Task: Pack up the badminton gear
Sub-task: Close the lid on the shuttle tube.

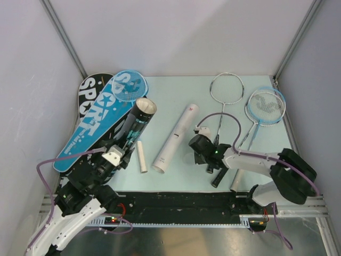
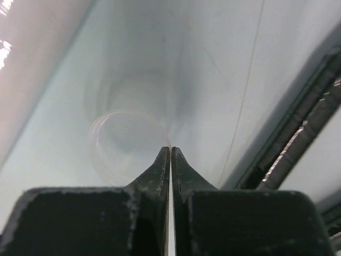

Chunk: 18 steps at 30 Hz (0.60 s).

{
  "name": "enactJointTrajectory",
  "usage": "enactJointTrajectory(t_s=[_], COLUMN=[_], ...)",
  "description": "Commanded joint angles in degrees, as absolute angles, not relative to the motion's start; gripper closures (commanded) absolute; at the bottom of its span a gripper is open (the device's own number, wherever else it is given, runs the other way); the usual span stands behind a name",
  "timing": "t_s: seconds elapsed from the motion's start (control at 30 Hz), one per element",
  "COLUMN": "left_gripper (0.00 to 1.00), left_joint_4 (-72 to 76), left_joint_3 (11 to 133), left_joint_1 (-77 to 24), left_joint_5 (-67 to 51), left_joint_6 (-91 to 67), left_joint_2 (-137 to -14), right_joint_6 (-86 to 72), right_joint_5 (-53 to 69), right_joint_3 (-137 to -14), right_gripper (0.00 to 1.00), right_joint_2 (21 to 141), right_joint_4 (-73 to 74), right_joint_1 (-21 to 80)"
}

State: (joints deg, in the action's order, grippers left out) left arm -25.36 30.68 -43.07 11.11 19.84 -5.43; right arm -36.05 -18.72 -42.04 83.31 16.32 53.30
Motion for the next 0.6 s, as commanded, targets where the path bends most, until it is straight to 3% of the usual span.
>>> enactJointTrajectory(t_s=[0.0,0.3,0.57], left_gripper=[0.56,0.56,0.55], left_joint_4=[-21.13,-21.28,-21.38], left_joint_3=[31.81,31.05,31.32], left_joint_1=[-43.11,-43.11,-43.08], left_joint_5=[8.84,1.99,-12.66], left_joint_6=[18.41,21.24,24.67], left_joint_2=[-7.39,-8.89,-14.93], right_joint_6=[-33.97,-31.64,-30.36], right_joint_5=[-22.38,-11.12,19.29], right_joint_3=[-42.34,-42.50,-47.25], right_gripper=[1.00,1.00,1.00], right_joint_2=[74.61,55.18,42.74], right_joint_4=[15.66,9.88,6.67], right_joint_1=[51.20,41.20,28.84])
